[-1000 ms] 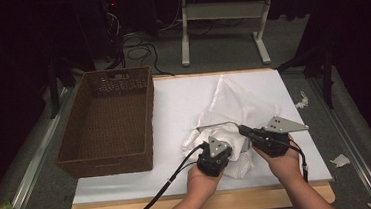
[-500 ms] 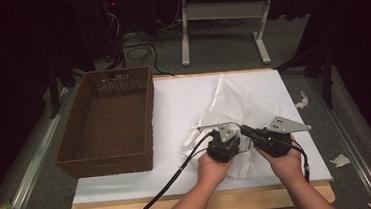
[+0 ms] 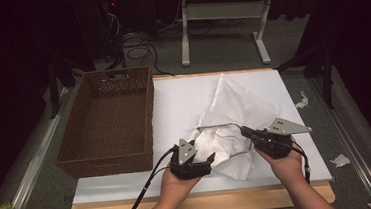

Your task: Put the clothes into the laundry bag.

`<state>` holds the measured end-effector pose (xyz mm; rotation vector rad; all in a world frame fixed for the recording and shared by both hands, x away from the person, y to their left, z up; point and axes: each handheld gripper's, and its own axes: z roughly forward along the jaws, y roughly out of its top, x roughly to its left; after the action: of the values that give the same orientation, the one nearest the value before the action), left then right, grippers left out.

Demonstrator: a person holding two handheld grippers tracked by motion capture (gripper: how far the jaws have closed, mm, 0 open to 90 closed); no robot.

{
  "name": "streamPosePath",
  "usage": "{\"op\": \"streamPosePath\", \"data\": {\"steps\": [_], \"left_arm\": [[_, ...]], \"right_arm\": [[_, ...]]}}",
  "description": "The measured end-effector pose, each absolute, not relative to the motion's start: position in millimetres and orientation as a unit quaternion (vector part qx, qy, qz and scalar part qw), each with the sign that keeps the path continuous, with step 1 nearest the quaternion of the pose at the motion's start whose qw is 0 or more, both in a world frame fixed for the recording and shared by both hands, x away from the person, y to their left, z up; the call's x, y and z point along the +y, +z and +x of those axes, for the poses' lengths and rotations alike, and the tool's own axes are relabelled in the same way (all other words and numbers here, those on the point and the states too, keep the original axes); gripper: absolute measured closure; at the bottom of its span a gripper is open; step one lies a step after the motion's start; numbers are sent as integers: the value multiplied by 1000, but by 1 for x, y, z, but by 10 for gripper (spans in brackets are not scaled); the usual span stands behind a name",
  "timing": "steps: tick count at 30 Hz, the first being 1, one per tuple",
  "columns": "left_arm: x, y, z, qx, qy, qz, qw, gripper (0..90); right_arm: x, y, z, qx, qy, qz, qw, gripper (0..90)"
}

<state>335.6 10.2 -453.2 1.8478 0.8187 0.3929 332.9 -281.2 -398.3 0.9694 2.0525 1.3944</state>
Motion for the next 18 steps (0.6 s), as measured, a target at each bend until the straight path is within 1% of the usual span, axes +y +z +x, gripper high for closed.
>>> {"op": "streamPosePath", "data": {"steps": [1,2,5,10,13,14,15,18], "left_arm": [[14,-459,337,346,156,768,515,163],[14,-459,337,346,156,768,515,162],[12,-473,346,352,128,782,498,149],[5,-475,351,348,116,785,499,158],[-3,-477,354,355,108,791,486,239],[-6,-479,355,354,109,797,476,239],[-10,-481,354,350,115,808,460,347],[-11,-481,354,347,111,812,457,513]], "right_arm": [[-281,-399,333,749,506,355,237,895],[-281,-399,333,750,506,356,236,894],[-280,-400,334,749,504,360,235,895],[-279,-402,335,754,500,356,236,894],[-278,-406,336,756,498,359,229,894],[-278,-406,336,756,498,359,229,894],[-277,-407,336,758,496,357,229,895],[-277,-407,335,758,496,356,229,895]]}}
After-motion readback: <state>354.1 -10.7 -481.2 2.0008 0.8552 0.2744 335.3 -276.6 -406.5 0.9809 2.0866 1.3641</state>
